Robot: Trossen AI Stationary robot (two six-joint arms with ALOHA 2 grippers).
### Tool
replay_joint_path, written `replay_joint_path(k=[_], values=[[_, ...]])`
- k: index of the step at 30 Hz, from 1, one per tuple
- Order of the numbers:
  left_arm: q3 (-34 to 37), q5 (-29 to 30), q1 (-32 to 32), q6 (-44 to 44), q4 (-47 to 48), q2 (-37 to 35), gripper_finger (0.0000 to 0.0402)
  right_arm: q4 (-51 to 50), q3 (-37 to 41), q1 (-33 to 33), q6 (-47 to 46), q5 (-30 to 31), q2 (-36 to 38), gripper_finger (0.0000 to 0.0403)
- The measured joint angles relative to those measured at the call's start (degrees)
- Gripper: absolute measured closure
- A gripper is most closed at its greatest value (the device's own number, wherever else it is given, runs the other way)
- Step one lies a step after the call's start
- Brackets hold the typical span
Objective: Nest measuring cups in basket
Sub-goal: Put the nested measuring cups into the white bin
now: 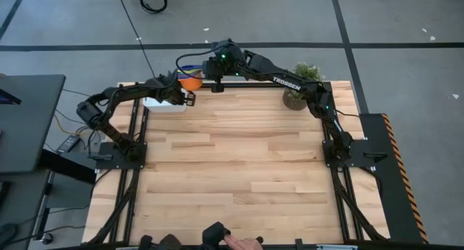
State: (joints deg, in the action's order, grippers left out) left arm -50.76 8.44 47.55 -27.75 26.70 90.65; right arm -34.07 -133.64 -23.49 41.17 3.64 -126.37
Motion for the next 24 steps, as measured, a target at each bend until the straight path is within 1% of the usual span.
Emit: replay_joint_path(k=[9,24], values=[[0.00,-7.72,-3.39,-0.55,-4.50,0.22,0.0388,-0.06,0.00,-0.18,0.00,-0.27,0.11,0.0350],[0.02,-15.45,-9.66,-9.70,-12.72,0.20,0.0388,-0.41,0.00,-0.50,1.25,-1.03,0.13,0.0351]])
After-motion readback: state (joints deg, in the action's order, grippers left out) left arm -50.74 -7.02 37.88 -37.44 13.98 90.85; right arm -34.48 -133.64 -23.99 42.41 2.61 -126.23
